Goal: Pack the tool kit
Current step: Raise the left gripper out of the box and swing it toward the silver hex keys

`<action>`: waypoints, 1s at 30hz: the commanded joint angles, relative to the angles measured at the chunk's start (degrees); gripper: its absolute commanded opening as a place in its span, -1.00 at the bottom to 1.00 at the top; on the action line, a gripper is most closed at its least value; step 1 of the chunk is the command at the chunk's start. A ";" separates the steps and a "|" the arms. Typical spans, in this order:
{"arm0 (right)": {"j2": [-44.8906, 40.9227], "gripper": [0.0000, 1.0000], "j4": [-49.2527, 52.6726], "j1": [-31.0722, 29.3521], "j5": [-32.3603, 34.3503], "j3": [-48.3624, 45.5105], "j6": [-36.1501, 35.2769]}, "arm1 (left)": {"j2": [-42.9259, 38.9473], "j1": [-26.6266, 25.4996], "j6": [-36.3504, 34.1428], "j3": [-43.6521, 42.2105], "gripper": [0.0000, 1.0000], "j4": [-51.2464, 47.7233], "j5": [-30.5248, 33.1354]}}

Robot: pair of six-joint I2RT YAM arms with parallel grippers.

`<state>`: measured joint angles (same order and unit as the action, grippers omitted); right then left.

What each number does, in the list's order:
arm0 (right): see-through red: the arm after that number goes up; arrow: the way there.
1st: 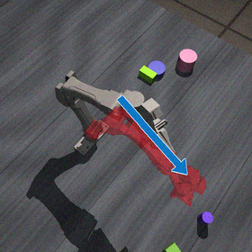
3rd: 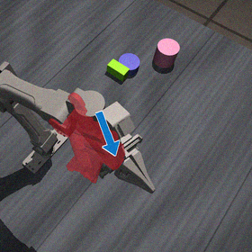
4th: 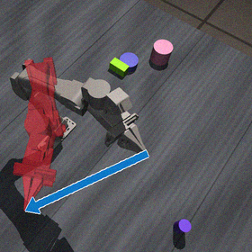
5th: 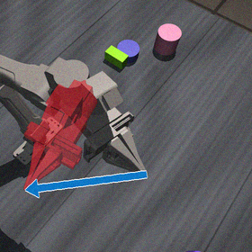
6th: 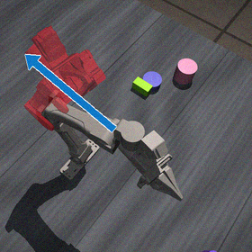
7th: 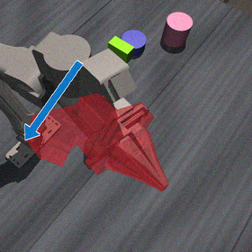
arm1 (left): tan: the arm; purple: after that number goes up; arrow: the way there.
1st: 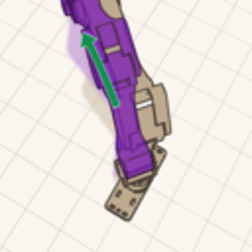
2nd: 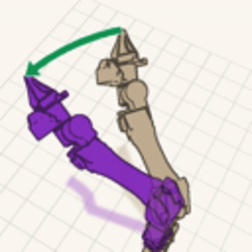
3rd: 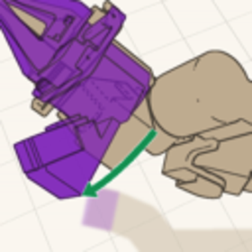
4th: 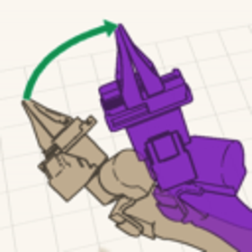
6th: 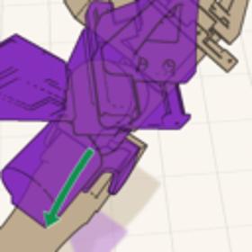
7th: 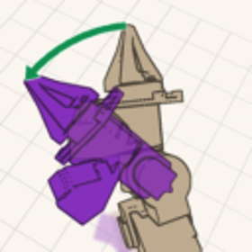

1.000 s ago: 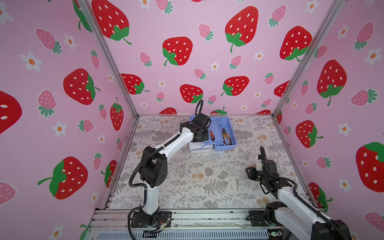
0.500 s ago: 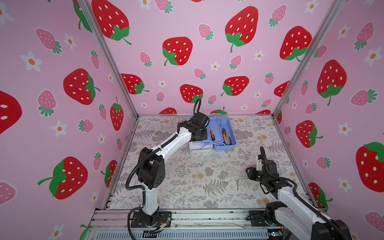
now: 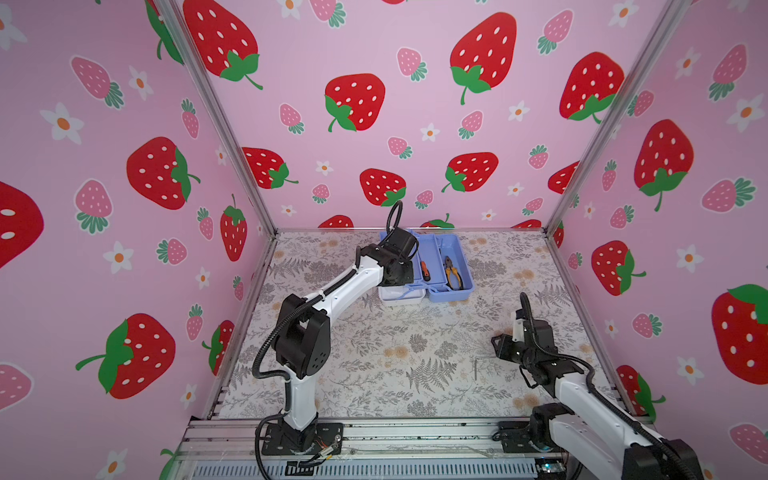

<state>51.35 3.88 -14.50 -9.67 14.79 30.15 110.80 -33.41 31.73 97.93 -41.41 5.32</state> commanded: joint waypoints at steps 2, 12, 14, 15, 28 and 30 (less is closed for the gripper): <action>0.10 -0.37 -0.37 0.25 -0.11 -0.64 -0.27 | 0.94 0.44 0.27 2.26 -1.00 -0.54 0.13; 0.24 -0.37 -0.54 0.33 -0.02 -0.64 -0.29 | 3.16 1.64 -0.55 4.37 -1.00 -1.05 0.20; 0.24 -0.37 -0.56 0.31 -0.03 -0.64 -0.27 | 3.83 1.90 -0.72 4.87 -1.00 -1.30 0.24; 0.16 -0.37 -0.53 0.33 -0.02 -0.64 -0.27 | 4.17 2.10 -0.93 5.27 -1.00 -1.39 0.30; -0.23 -0.19 0.72 0.30 1.64 -0.29 -1.01 | 3.68 3.01 -1.49 7.39 -1.00 -1.89 -0.48; -1.49 0.02 0.87 0.32 3.03 -0.84 -0.31 | 1.55 2.93 -1.26 6.23 -1.00 -1.23 -0.98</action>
<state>51.20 3.99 -14.48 -8.91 14.70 29.80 116.18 -30.41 31.00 103.11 -42.09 5.02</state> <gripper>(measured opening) 0.494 0.049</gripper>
